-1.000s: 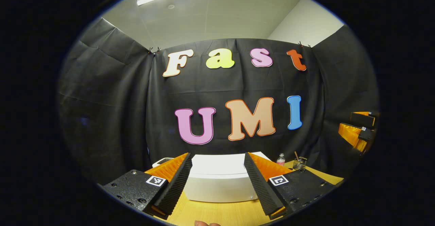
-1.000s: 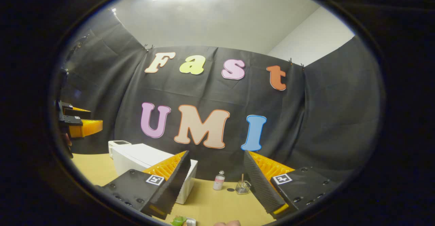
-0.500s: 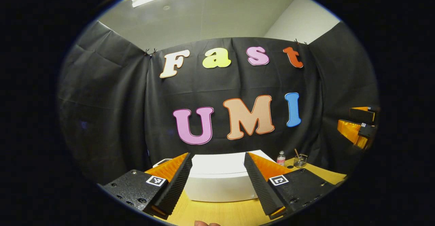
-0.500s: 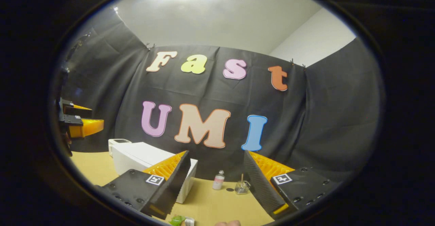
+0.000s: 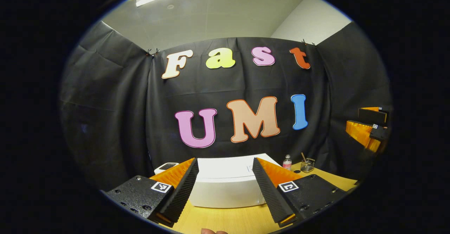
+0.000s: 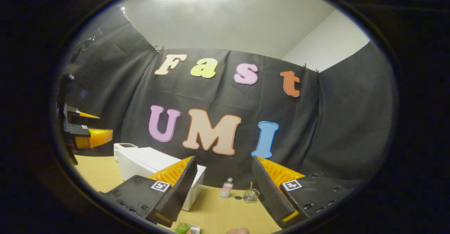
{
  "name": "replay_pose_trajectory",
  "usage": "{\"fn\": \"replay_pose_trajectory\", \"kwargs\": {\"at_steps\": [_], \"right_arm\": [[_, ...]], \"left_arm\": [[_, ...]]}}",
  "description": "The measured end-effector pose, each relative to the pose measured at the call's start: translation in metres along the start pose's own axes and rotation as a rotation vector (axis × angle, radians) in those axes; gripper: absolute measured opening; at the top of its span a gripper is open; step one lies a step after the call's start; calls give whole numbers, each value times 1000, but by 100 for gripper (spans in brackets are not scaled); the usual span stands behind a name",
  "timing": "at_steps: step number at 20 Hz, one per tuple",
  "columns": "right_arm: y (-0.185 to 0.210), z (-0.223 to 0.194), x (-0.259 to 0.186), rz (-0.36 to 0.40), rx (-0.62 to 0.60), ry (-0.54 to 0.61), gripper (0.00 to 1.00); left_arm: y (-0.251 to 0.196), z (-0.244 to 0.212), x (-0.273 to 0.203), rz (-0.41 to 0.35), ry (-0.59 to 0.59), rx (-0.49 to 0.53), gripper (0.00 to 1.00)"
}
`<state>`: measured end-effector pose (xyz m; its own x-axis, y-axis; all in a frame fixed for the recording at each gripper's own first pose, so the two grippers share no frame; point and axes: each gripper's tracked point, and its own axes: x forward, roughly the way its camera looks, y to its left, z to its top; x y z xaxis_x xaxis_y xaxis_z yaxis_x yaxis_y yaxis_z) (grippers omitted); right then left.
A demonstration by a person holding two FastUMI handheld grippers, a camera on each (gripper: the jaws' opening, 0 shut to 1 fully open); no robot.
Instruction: Open the microwave oven with the left hand, put the food in, and close the microwave oven.
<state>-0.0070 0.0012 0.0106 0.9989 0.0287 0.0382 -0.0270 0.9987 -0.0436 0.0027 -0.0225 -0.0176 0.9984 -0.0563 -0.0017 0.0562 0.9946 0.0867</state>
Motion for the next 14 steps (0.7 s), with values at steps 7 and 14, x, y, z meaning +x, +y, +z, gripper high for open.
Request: {"fn": "replay_pose_trajectory", "kwargs": {"at_steps": [7, 14], "right_arm": [[-5, -2, -6, 7, -15, 12, 96], [-26, -6, -23, -31, -62, 48, 96]], "left_arm": [[-49, -58, 28, -112, 61, -8, 95], [-105, -146, 75, -220, 172, -86, 96]]}}
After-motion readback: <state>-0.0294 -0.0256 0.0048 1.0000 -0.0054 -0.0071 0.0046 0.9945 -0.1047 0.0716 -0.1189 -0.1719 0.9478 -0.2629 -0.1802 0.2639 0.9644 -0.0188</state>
